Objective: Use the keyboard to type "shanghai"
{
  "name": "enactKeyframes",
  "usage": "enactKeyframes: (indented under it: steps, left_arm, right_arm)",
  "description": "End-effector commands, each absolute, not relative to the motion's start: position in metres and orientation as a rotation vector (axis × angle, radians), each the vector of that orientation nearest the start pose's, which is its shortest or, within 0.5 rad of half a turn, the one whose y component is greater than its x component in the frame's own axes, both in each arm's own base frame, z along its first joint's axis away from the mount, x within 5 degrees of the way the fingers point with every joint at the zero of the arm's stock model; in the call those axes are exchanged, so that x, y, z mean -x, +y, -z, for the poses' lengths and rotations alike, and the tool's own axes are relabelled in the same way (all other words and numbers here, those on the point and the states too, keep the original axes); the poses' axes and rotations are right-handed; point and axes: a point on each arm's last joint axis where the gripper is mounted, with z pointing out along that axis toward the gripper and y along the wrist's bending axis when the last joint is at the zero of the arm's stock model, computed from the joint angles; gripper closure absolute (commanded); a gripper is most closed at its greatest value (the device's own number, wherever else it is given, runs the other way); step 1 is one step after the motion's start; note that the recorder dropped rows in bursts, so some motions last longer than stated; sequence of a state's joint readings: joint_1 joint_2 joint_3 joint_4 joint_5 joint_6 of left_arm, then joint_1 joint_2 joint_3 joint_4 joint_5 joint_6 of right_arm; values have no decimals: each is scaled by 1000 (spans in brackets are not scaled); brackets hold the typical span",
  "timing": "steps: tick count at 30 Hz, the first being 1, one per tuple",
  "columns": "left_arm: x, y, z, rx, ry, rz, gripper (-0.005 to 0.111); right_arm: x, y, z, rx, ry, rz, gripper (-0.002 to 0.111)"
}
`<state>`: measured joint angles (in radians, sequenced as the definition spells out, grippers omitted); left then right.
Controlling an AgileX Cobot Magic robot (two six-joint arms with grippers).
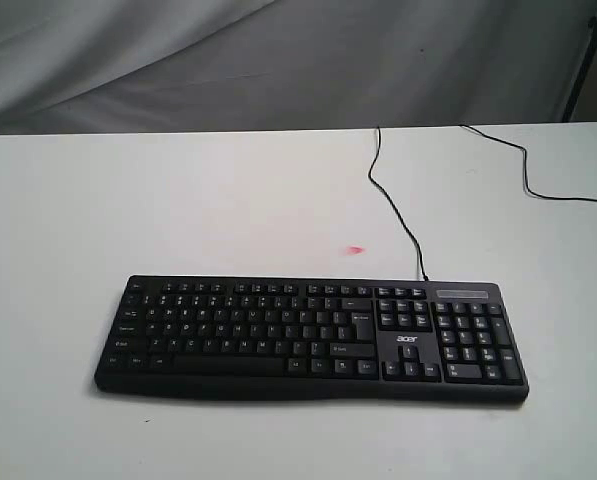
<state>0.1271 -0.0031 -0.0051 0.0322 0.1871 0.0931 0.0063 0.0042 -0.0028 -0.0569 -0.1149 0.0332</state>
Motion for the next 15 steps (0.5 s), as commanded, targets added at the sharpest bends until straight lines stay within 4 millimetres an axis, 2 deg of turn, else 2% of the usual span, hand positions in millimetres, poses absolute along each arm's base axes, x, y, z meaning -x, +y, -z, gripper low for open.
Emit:
enactKeyframes:
  steps: [1,15]
  left_arm:
    - [-56,7,-197,6,1670,-190,106]
    - [-56,7,-197,6,1670,-190,106]
  right_arm:
    - [-54,1,-225,22,1352,14,108]
    - [-54,0,-227,-17,1326,-25,108]
